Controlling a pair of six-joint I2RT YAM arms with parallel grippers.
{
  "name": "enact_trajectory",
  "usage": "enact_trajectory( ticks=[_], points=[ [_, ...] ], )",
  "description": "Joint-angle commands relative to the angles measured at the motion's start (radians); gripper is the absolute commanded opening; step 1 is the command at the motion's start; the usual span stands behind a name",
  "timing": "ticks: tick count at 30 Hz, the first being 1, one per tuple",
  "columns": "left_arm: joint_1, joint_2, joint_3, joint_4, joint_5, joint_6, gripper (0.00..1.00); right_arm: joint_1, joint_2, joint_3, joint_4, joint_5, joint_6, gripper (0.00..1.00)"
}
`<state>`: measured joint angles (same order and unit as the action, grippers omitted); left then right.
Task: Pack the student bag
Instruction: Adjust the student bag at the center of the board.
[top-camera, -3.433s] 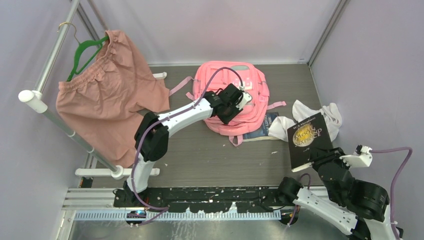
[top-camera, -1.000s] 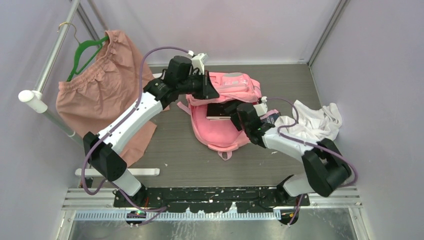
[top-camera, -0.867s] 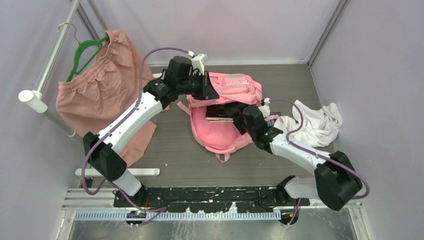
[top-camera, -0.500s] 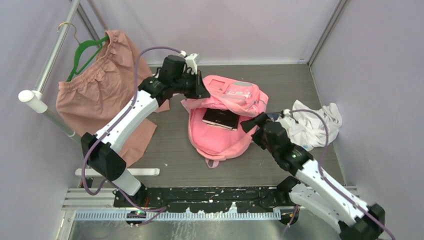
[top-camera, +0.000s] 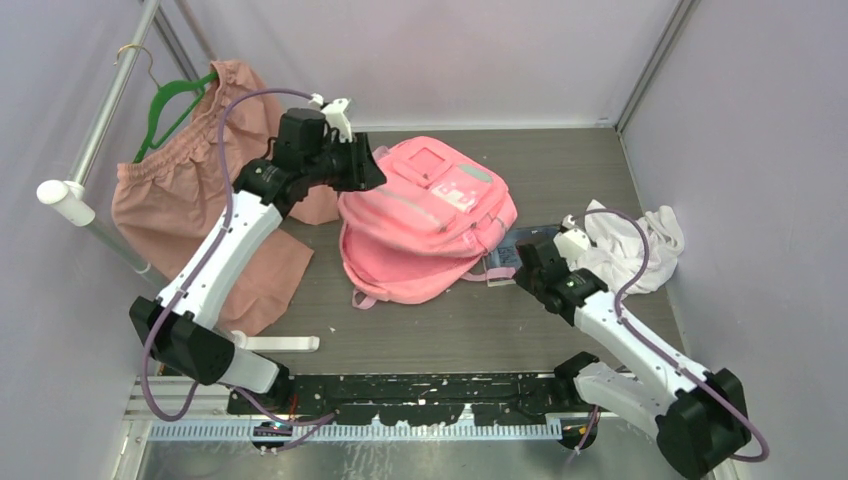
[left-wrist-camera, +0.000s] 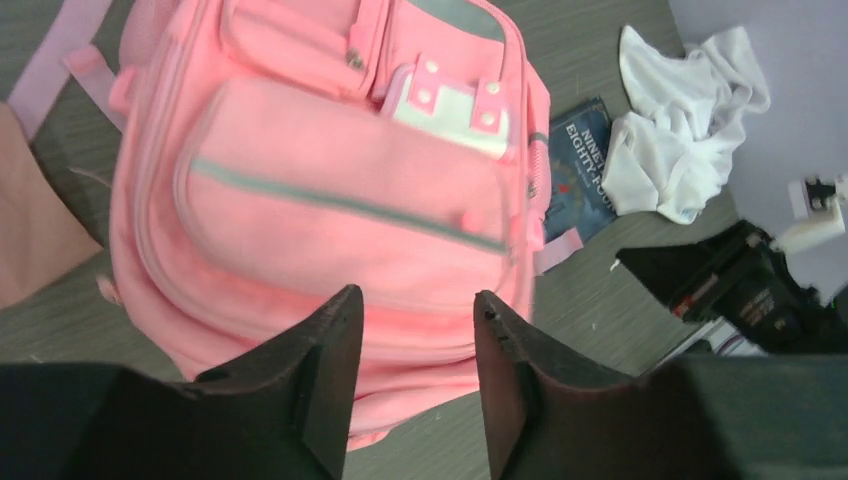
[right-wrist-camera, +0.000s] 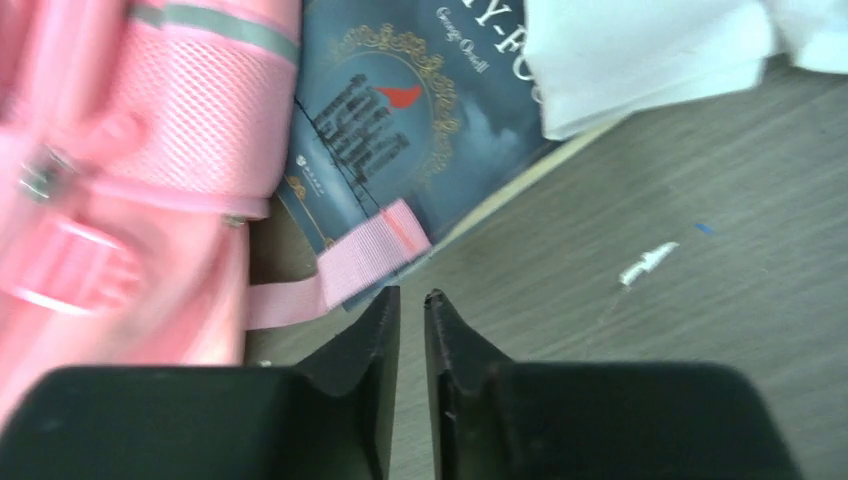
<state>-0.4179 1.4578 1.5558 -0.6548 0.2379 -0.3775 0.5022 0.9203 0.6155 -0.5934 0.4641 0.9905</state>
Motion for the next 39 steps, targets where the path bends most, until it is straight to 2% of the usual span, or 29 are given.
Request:
enact_trajectory(
  ticks=[1, 4, 9, 11, 13, 16, 20, 24, 27, 30, 33, 36, 39],
  points=[
    [-0.002, -0.093, 0.023, 0.037, 0.040, 0.020, 0.53, -0.031, 0.138, 0.051, 0.230, -0.124, -0.082, 0.12],
    [-0.002, -0.120, 0.017, 0.040, 0.087, 0.002, 0.55, -0.033, 0.310, 0.120, 0.370, -0.194, -0.097, 0.08],
    [-0.024, -0.134, -0.070, 0.157, 0.251, -0.090, 0.55, -0.035, 0.659, 0.335, 0.487, -0.375, -0.115, 0.06],
    [-0.059, -0.106, -0.055, 0.129, 0.264, -0.080, 0.55, -0.035, 0.736, 0.391, 0.518, -0.432, -0.117, 0.04],
    [-0.102, -0.072, -0.019, 0.058, 0.258, -0.038, 0.56, -0.035, 0.742, 0.406, 0.510, -0.448, -0.129, 0.04],
    [-0.202, -0.011, 0.038, -0.050, 0.263, 0.051, 0.60, -0.036, 0.624, 0.351, 0.460, -0.365, -0.169, 0.04],
    [-0.349, 0.070, 0.026, -0.049, 0.210, 0.067, 0.62, -0.083, 0.374, 0.216, 0.355, -0.225, -0.195, 0.08],
    [-0.436, 0.175, 0.005, 0.039, 0.214, 0.035, 0.62, -0.207, 0.156, 0.085, 0.210, -0.221, -0.174, 0.18],
    [-0.474, 0.283, 0.040, 0.027, 0.208, 0.048, 0.61, -0.269, -0.014, 0.044, 0.075, -0.272, -0.168, 0.27],
    [-0.484, 0.403, 0.093, -0.015, 0.112, 0.044, 0.59, -0.270, -0.164, 0.021, -0.023, -0.291, -0.162, 0.34],
    [-0.477, 0.487, 0.149, -0.046, 0.028, 0.045, 0.59, -0.271, -0.242, 0.005, -0.101, -0.255, -0.157, 0.35],
    [-0.439, 0.535, 0.151, -0.012, 0.039, 0.036, 0.58, -0.270, -0.236, -0.006, -0.066, -0.284, -0.138, 0.35],
    [-0.373, 0.552, 0.115, -0.025, 0.046, 0.019, 0.55, -0.270, -0.154, 0.004, 0.016, -0.324, -0.146, 0.35]
  ],
)
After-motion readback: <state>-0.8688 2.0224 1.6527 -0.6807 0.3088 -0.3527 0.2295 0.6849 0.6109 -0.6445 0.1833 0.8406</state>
